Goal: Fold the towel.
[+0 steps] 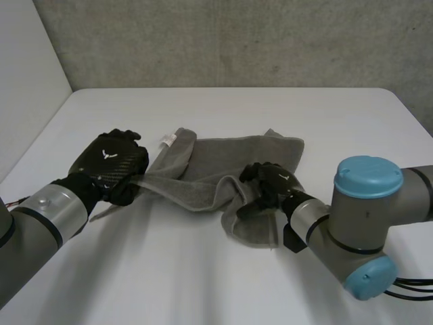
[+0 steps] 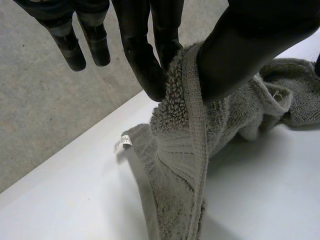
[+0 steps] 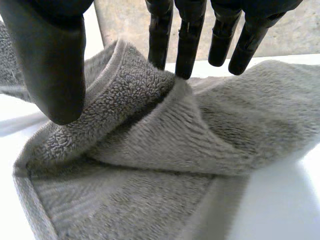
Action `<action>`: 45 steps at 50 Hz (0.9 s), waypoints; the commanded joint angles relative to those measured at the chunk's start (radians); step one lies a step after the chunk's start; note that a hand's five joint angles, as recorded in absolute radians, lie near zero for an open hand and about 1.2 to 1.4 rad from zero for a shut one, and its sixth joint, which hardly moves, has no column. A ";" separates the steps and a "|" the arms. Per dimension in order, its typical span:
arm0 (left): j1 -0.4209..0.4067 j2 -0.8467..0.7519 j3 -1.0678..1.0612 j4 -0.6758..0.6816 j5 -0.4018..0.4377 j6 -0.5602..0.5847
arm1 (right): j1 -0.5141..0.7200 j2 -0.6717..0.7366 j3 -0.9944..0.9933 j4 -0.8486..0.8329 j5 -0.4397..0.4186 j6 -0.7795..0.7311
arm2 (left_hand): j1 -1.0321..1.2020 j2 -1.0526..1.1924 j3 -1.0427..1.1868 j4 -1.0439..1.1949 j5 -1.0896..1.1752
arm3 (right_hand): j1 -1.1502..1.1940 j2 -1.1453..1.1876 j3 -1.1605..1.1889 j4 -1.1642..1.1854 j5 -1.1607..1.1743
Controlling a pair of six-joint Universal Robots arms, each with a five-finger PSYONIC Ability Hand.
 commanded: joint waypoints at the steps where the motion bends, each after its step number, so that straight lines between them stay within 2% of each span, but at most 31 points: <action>1: 0.003 -0.004 0.000 0.000 0.001 0.000 | 0.025 0.042 -0.068 -0.001 0.002 0.032 | 0.094 0.051 -0.042 -0.051 0.061 | 0.122 0.127 -0.033 -0.058 0.116; 7: 0.003 -0.006 0.000 0.000 0.001 0.002 | 0.048 0.064 -0.093 -0.001 0.007 0.029 | 0.094 0.051 -0.042 -0.051 0.061 | 0.378 0.383 -0.033 -0.058 0.371; 10: 0.014 -0.006 0.000 0.003 0.003 0.002 | 0.046 0.067 -0.076 -0.001 0.004 0.015 | 0.094 0.051 -0.042 -0.051 0.061 | 0.801 0.806 -0.033 -0.058 0.795; 14: 0.025 -0.008 0.000 0.003 0.003 0.002 | 0.038 0.065 -0.076 0.013 -0.017 0.001 | 0.094 0.051 -0.042 -0.051 0.061 | 0.802 0.807 -0.033 -0.058 0.796; 17: 0.066 -0.009 -0.002 0.000 0.004 0.011 | 0.012 0.044 -0.041 0.054 -0.095 -0.161 | 0.094 0.051 -0.042 -0.051 0.061 | 0.802 0.807 -0.033 -0.058 0.796; 18: 0.066 -0.009 -0.002 0.000 0.004 0.011 | 0.012 0.044 -0.041 0.055 -0.096 -0.162 | 0.094 0.051 -0.042 -0.051 0.061 | 0.802 0.807 -0.033 -0.058 0.796; 20: 0.089 -0.009 -0.006 -0.015 0.004 0.017 | -0.017 -0.010 -0.019 0.120 -0.160 -0.320 | 0.094 0.051 -0.042 -0.051 0.061 | 0.802 0.807 -0.033 -0.058 0.796; 21: 0.089 -0.009 -0.006 -0.015 0.004 0.017 | -0.017 -0.010 -0.019 0.121 -0.160 -0.321 | 0.094 0.051 -0.042 -0.051 0.061 | 0.802 0.807 -0.033 -0.058 0.796; 23: 0.098 -0.009 -0.005 -0.029 0.006 0.017 | -0.050 -0.063 -0.031 0.226 -0.212 -0.437 | 0.094 0.051 -0.042 -0.051 0.061 | 0.802 0.807 -0.033 -0.058 0.796; 26: 0.114 -0.008 0.004 -0.071 0.024 0.018 | -0.067 -0.084 -0.044 0.299 -0.232 -0.482 | 0.094 0.051 -0.042 -0.051 0.061 | 0.802 0.807 -0.033 -0.058 0.796; 28: 0.127 -0.008 0.018 -0.129 0.073 0.018 | -0.095 -0.108 -0.090 0.433 -0.283 -0.555 | 0.094 0.051 -0.042 -0.051 0.061 | 0.802 0.807 -0.033 -0.058 0.796; 29: 0.127 -0.008 0.018 -0.129 0.074 0.018 | -0.095 -0.108 -0.090 0.434 -0.283 -0.556 | 0.094 0.051 -0.042 -0.051 0.061 | 0.802 0.807 -0.033 -0.058 0.796; 31: 0.132 -0.008 0.033 -0.191 0.124 0.018 | -0.109 -0.123 -0.137 0.537 -0.326 -0.620 | 0.094 0.051 -0.042 -0.051 0.061 | 0.802 0.807 -0.033 -0.058 0.796; 37: 0.124 -0.026 0.063 -0.242 0.159 0.029 | -0.115 -0.125 -0.205 0.615 -0.364 -0.701 | 0.094 0.051 -0.042 -0.051 0.061 | 0.802 0.807 -0.033 -0.058 0.796; 45: 0.104 -0.253 0.241 -0.140 0.141 0.117 | -0.098 -0.002 -0.435 0.550 -0.344 -0.744 | 0.094 0.051 -0.042 -0.051 0.061 | 0.802 0.807 -0.033 -0.058 0.796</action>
